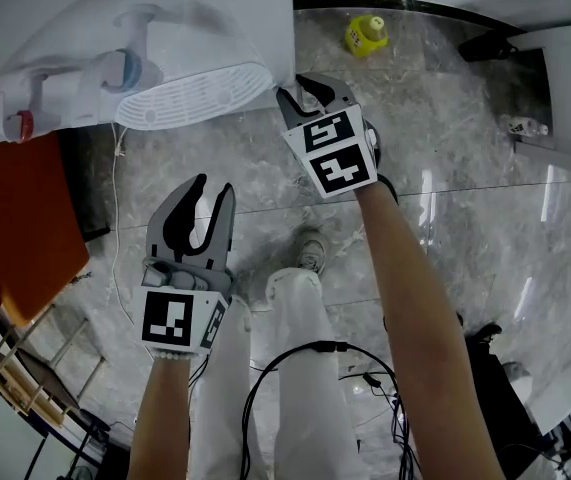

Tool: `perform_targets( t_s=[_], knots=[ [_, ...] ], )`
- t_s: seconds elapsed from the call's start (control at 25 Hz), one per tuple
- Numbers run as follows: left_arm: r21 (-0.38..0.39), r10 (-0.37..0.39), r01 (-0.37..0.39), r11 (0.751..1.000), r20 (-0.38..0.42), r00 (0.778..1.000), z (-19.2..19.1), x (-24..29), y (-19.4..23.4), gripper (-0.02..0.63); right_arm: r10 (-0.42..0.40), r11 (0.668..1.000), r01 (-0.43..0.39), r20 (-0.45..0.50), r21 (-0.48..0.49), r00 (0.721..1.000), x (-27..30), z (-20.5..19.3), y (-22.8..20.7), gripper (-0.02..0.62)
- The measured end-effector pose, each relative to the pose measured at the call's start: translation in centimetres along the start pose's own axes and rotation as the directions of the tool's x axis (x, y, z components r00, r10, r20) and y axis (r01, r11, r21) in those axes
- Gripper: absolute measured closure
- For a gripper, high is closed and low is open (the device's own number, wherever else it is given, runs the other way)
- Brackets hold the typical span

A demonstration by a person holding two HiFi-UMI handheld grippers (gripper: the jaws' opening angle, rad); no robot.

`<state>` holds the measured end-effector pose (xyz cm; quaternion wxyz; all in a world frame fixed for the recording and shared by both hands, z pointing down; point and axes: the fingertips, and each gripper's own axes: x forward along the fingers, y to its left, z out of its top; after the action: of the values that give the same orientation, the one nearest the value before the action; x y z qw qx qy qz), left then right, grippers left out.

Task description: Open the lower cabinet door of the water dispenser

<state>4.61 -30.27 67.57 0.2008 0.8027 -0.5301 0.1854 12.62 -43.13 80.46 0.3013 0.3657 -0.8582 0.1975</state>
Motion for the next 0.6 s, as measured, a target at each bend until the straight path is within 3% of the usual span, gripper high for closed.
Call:
perform_targets(
  t_s=[0.6],
  knots=[
    [-0.013,-0.008,0.008,1.000,0.001,1.000,-0.75,-0.79,0.44,0.482,-0.048,0.998,0.048,-0.009,0.049,0.999,-0.18,-0.04,-0.07,0.480]
  ],
)
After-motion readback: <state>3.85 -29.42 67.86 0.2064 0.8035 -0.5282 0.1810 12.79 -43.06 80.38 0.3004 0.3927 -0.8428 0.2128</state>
